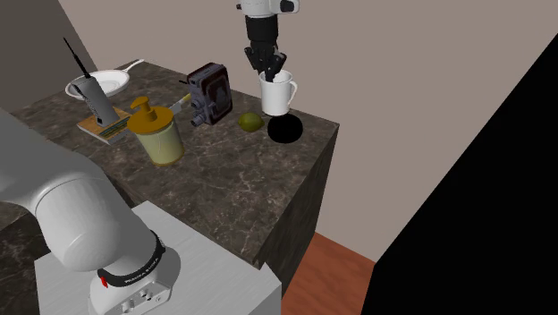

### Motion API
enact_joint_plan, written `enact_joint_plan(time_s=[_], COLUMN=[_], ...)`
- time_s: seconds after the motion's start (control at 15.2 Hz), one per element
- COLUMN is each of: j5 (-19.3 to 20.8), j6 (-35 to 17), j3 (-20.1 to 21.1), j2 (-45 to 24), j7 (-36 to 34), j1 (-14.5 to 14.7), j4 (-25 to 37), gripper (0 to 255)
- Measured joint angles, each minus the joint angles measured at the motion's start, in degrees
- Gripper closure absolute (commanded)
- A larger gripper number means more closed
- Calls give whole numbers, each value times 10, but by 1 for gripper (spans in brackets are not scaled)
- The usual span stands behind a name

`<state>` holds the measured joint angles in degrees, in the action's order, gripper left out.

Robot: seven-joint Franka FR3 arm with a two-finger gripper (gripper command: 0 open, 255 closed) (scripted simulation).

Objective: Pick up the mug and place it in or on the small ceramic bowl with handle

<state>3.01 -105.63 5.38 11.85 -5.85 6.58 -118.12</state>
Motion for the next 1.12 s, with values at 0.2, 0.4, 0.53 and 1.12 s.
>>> enact_joint_plan(time_s=[0.2,0.4,0.53,1.12], j5=[5,11,12,15], j6=[10,22,12,-54], j3=[10,13,13,13], j2=[-69,-121,-128,-140], j7=[-16,-23,-24,-30], j1=[5,7,7,8], j4=[77,141,138,83], gripper=[255,255,255,255])
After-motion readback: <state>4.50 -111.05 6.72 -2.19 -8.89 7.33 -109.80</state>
